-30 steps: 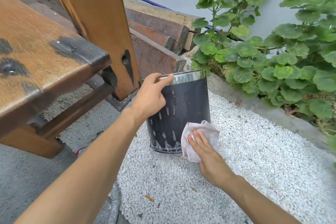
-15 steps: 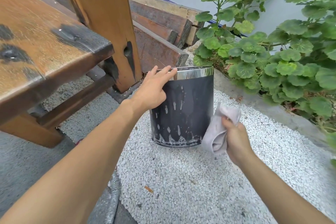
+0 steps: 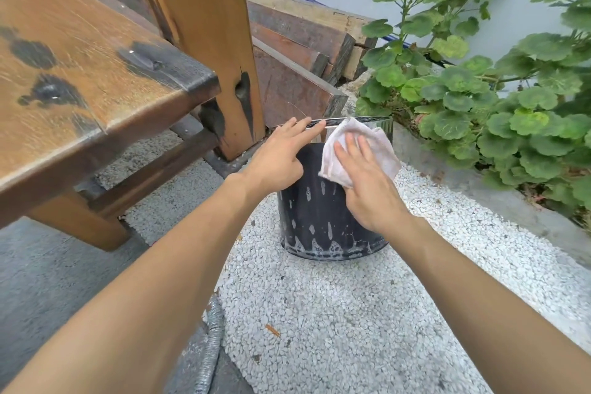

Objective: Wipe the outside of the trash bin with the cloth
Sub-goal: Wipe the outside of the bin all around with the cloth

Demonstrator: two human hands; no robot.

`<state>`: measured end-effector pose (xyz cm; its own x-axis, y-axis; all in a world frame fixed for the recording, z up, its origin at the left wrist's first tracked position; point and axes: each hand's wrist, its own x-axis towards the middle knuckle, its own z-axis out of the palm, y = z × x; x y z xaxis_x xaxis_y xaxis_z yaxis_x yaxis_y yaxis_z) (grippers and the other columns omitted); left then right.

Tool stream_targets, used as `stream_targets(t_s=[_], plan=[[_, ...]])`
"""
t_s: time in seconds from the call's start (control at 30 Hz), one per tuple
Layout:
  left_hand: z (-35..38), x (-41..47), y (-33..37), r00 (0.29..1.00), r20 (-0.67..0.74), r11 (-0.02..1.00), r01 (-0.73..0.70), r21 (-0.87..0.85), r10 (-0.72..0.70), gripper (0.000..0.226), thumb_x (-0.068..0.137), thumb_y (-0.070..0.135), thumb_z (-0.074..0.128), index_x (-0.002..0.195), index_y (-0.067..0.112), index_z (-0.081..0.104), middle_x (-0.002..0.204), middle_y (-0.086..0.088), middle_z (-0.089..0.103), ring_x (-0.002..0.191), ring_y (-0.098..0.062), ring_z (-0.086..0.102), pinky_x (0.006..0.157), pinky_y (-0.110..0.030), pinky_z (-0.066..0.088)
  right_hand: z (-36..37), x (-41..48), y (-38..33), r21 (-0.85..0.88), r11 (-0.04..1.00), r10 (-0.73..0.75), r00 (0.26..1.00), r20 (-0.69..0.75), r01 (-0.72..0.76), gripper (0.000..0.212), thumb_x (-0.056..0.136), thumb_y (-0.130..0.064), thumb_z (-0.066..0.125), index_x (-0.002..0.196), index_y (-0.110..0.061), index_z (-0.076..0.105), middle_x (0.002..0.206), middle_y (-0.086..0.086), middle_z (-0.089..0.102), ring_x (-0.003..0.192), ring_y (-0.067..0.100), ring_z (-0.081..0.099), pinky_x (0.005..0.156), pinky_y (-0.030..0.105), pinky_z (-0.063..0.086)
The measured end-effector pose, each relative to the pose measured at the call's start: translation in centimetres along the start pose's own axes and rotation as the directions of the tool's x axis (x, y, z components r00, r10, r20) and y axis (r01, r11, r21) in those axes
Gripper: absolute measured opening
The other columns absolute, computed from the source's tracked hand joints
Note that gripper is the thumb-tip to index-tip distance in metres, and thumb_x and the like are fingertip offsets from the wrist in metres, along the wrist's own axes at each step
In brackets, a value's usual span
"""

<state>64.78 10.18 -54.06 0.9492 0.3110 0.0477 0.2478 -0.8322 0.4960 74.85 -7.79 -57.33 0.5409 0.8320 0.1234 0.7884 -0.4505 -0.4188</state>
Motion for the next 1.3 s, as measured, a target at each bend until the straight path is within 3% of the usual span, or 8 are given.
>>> stream_targets(t_s=[0.47,0.73,0.83,0.9,1.0,1.13,1.2,1.3], plan=[[0.1,0.8,-0.1,1.000,0.002,0.999,0.005,0.032,-0.005,0.094,0.079,-0.013,0.033,0.158,0.034,0.020,0.168,0.000,0.014,0.155,-0.024,0.005,0.125,-0.046,0.011,6.5,-10.4,2.0,-0.126,0.992,0.024,0.949,0.313,0.017,0.089,0.095,0.000,0.045,0.158,-0.031,-0.009,0.164,-0.010,-0.021,0.149,0.013,-0.027,0.126,0.041,-0.004],[0.4,0.6,-0.1,1.000,-0.001,0.999,-0.009,0.040,0.009,0.094,0.079,-0.015,0.034,0.159,0.033,0.018,0.169,-0.001,0.011,0.155,-0.025,0.003,0.125,-0.045,0.009,7.0,-12.8,2.0,0.185,0.975,0.055,0.938,0.342,-0.125,0.075,0.097,0.001,0.045,0.158,-0.034,0.020,0.165,-0.017,0.003,0.152,0.000,-0.003,0.127,0.035,0.008],[0.4,0.6,-0.1,1.000,0.015,0.999,-0.008,0.042,0.007,0.095,0.080,-0.014,0.035,0.159,0.034,0.016,0.169,0.000,0.007,0.155,-0.024,0.000,0.126,-0.045,0.007,4.1,-11.8,0.3,0.518,0.704,0.354,0.872,0.337,-0.486,0.041,0.104,-0.014,0.048,0.139,-0.034,0.054,0.126,-0.005,0.064,0.101,0.008,0.067,0.091,0.036,0.057],[0.3,0.5,-0.1,1.000,0.027,0.999,-0.011,0.036,0.010,0.096,0.080,-0.015,0.035,0.160,0.034,0.013,0.169,0.001,0.005,0.156,-0.022,-0.002,0.126,-0.045,0.006,1.8,-10.3,-0.3,0.660,0.445,0.536,0.770,0.344,-0.605,0.021,0.105,-0.021,0.047,0.115,-0.016,0.064,0.096,0.014,0.071,0.074,0.021,0.070,0.080,0.045,0.061],[0.2,0.2,-0.3,0.999,0.035,1.000,-0.008,0.014,0.007,0.096,0.081,-0.015,0.036,0.160,0.031,0.009,0.169,0.005,0.000,0.155,-0.019,-0.006,0.126,-0.044,0.007,-1.7,-7.7,-0.6,0.816,0.269,0.658,0.716,0.233,-0.512,0.016,0.103,-0.019,0.050,0.099,-0.014,0.065,0.096,0.020,0.071,0.089,0.030,0.070,0.089,0.050,0.054],[0.7,-0.4,-0.8,0.999,0.042,0.997,0.001,0.072,-0.004,0.099,0.080,-0.010,0.037,0.159,0.037,0.001,0.168,0.012,-0.009,0.155,-0.029,-0.010,0.122,-0.050,0.018,-4.4,-4.1,-2.8,0.765,0.562,0.603,0.789,-0.118,-0.315,0.020,0.102,-0.017,0.049,0.095,-0.028,0.064,0.086,0.001,0.067,0.085,0.020,0.062,0.075,0.029,0.050],[1.1,-0.6,-0.9,0.999,0.024,0.993,0.039,0.108,-0.042,0.101,0.080,-0.007,0.038,0.157,0.044,-0.001,0.168,0.011,-0.013,0.154,-0.035,-0.010,0.123,-0.055,0.011,-4.1,-2.4,-3.9,0.593,0.785,0.401,0.876,-0.269,-0.178,0.040,0.100,-0.011,0.048,0.128,-0.037,0.060,0.125,-0.001,0.067,0.119,0.015,0.059,0.098,0.025,0.046],[1.5,-1.0,-1.3,0.999,0.001,0.990,0.050,0.129,-0.050,0.101,0.080,-0.005,0.042,0.157,0.045,-0.001,0.168,0.007,-0.014,0.153,-0.038,-0.009,0.122,-0.058,0.012,-1.7,-0.2,-4.0,0.230,0.973,0.050,0.973,-0.226,0.004,0.078,0.089,0.008,0.047,0.156,-0.028,0.031,0.166,0.005,0.021,0.155,0.020,0.008,0.125,0.045,0.017]])
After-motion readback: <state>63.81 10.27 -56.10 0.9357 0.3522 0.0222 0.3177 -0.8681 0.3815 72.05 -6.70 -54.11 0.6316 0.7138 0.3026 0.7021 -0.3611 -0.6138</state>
